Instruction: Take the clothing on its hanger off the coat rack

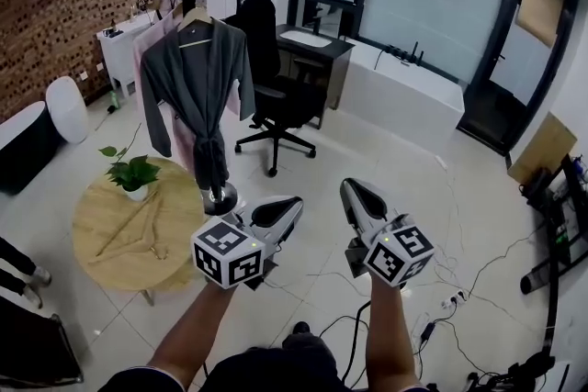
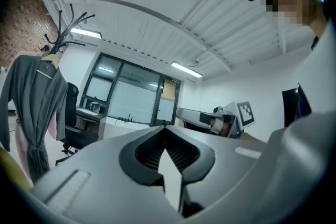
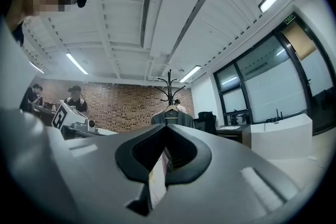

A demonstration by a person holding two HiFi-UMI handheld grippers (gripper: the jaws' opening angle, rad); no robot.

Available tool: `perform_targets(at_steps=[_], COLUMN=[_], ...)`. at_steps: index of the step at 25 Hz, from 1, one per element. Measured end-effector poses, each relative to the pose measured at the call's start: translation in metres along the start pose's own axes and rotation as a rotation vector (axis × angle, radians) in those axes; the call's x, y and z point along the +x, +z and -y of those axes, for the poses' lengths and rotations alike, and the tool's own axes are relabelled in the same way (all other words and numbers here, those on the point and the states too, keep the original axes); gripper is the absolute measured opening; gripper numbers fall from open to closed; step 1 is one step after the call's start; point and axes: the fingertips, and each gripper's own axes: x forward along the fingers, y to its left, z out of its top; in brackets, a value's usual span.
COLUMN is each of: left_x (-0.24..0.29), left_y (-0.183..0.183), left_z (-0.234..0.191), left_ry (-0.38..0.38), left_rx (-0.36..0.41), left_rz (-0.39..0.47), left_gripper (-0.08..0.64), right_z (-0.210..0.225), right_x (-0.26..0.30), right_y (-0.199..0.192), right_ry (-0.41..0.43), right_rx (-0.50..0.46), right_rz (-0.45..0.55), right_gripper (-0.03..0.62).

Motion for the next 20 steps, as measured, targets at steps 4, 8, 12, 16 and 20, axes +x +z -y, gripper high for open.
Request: perform_targets(at_steps=[4,8,12,16,20], left_x=[0.027,0.056,0.083,0.101,0.114], left_y=[0.004,0.011,0.019,0.026,0.039], left_z=[-0.016,-0.033,-0.055,-0.077,-0.108], left_ry=[0.031,0.07,0.122,0.168,0.205], left_rx=[0.012,0.031,0.044,0.055,0.069], left_rz=[0.003,0.014,0.02,0.024,0.032], left_gripper=[0.012,0.012,0.012,0.012,0.012], right_z=[0.029,0.061,0.09,0.111,0.125], right_x=[0.014,0.028,0.045,0.066,0.101], right_y=[-0.001,0.004,0.006,0.007,0.009], right_ry=[0.031,0.064,0.094,0.14,0.181], right_rx=[0.004,0.004,0.002,-0.016,-0.024], right_rz=[0.0,0.01,0.006,-0.014,-0.016], right_gripper=[0.002,0.002,0.002,0.002,0.002])
